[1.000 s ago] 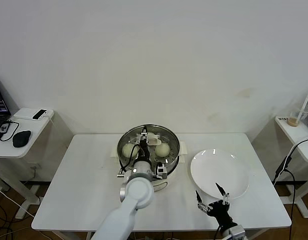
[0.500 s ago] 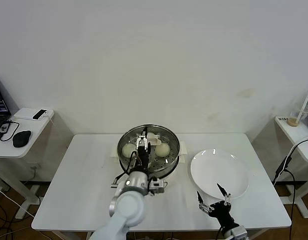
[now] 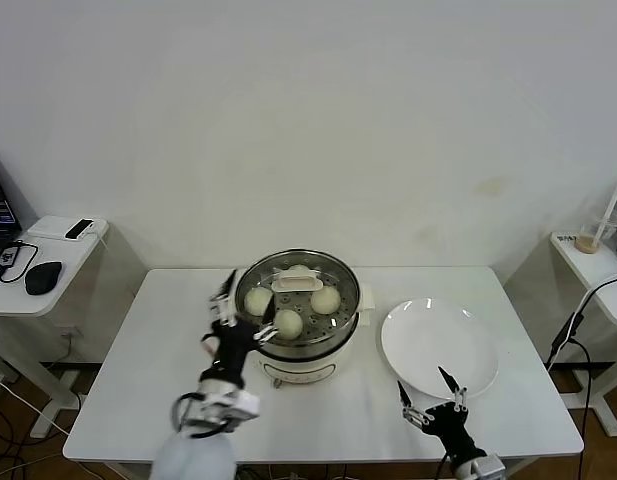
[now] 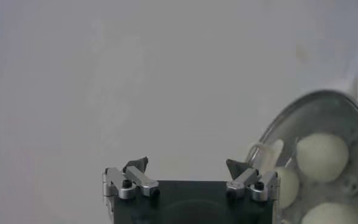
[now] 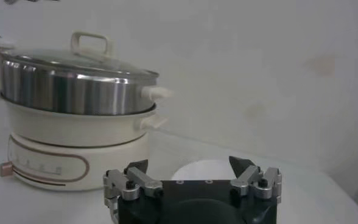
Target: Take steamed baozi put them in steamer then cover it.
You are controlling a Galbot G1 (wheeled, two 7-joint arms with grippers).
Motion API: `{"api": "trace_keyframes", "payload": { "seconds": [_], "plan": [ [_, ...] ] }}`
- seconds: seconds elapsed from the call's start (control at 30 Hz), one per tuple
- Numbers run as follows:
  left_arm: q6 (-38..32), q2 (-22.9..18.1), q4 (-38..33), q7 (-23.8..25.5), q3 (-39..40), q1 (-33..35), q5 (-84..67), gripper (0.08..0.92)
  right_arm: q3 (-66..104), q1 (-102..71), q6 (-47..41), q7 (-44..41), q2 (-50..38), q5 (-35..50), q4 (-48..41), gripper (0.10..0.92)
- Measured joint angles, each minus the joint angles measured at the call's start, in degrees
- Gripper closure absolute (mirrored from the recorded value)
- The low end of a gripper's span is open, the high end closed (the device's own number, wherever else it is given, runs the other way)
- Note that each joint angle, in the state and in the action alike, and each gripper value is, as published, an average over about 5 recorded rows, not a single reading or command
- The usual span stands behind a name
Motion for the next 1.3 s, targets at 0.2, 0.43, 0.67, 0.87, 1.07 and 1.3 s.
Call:
{"api": "trace_keyframes", "payload": {
  "seconds": [0.2, 0.43, 0.67, 0.87, 1.07, 1.3],
  "plan": [
    [-6.8, 0.2, -1.1, -3.7, -8.1, 8.8, -18.9, 0.177, -0.1, -1.4, 0.7, 0.0, -1.0, 2.1, 1.0, 0.203],
    [-12.9, 0.0, -0.3, -6.2, -13.8, 16.9, -30.0, 0.177, -0.4, -3.1, 1.3, 0.3, -2.4, 3.9, 1.6, 0.203],
    [-15.9, -0.2, 1.4, -7.1, -17.2, 21.3, -35.9, 0.177, -0.6, -3.7, 1.7, 0.4, -3.5, 4.7, 1.6, 0.203],
    [-16.4, -0.5, 1.8, -7.1, -18.3, 23.7, -39.1, 0.177, -1.4, -3.6, 1.5, 1.1, -3.9, 5.5, 2.1, 0.203],
    [-15.9, -1.2, 2.2, -6.9, -19.1, 24.6, -40.5, 0.177, -2.4, -3.8, 0.6, 2.3, -4.6, 6.7, 2.8, 0.203],
    [-15.8, -2.0, 3.4, -7.1, -18.9, 25.7, -41.1, 0.177, -3.6, -4.0, 0.1, 4.3, -6.0, 8.4, 2.6, 0.203]
  ]
}}
